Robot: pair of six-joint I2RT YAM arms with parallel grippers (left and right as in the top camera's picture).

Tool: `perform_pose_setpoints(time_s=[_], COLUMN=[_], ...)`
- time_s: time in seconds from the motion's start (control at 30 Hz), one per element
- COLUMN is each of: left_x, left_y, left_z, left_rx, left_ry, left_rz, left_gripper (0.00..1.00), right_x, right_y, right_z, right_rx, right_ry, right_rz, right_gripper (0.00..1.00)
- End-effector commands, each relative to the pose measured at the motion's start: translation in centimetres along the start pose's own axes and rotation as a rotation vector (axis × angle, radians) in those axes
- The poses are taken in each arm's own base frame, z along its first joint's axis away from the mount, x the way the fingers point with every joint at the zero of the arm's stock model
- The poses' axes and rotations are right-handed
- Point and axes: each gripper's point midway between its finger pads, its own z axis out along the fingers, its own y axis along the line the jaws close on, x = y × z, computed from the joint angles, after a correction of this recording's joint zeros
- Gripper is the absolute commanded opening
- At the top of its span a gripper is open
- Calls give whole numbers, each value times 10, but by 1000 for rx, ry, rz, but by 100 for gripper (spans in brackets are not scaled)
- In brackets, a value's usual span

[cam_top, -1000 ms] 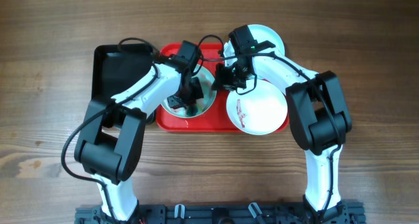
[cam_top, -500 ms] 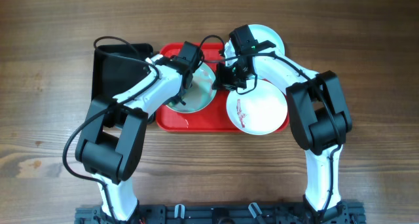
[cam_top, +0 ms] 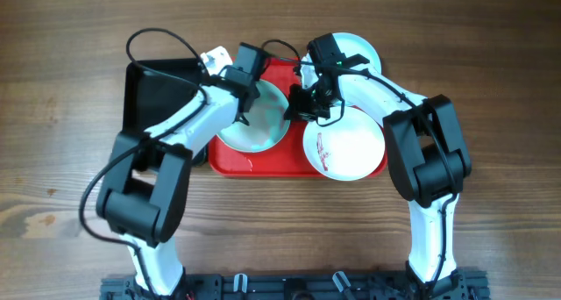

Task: Clean dirty plates on tray and stack at the side
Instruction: 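Lift the sponge away and return left gripper over the black tray, then lift the cleaned plate with the right gripper and carry it right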

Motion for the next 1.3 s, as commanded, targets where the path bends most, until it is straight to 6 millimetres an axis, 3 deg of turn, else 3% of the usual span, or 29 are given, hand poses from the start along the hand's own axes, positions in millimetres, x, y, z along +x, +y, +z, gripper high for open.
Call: perform_pose_setpoints(time_s=[0.0, 0.17, 0.3, 0.43, 0.47, 0.5, 0.7, 0.83, 1.07, 1.27], left_x=[-60, -81, -70, -54, -50, -48, -58, -62, -69, -70], left_y=[-6, 34, 64, 82, 84, 88, 105, 114, 131, 135], left_z=[-57, -96, -110, -107, -107, -106, -101, -97, -92, -91], left_rx=[149, 116, 67, 26, 26, 26, 13, 35, 62, 71], left_ry=[-72, -84, -4, 88, 109, 133, 134, 158, 195, 207], left_rz=[-18, 1, -5, -5, -8, -16, -75, -124, -201, -220], left_gripper=[4, 4, 4, 4, 4, 6, 4, 4, 4, 4], right_x=[5, 2, -3, -7, -10, -14, -19, -18, -5, 12], right_y=[-13, -18, -18, -15, -15, -12, 4, 26, 56, 83], right_z=[12, 12, 12, 4, -3, -22, -86, -133, -187, -208], right_rx=[28, 60, 59, 88, 116, 183, 339, 453, 701, 954], right_ry=[25, 9, -10, -36, -58, -102, -255, -411, -655, -835], right_rz=[16, 46, 36, 19, 9, -8, -51, -100, -179, -290], right_gripper=[6, 6, 4, 4, 4, 4, 4, 4, 4, 4])
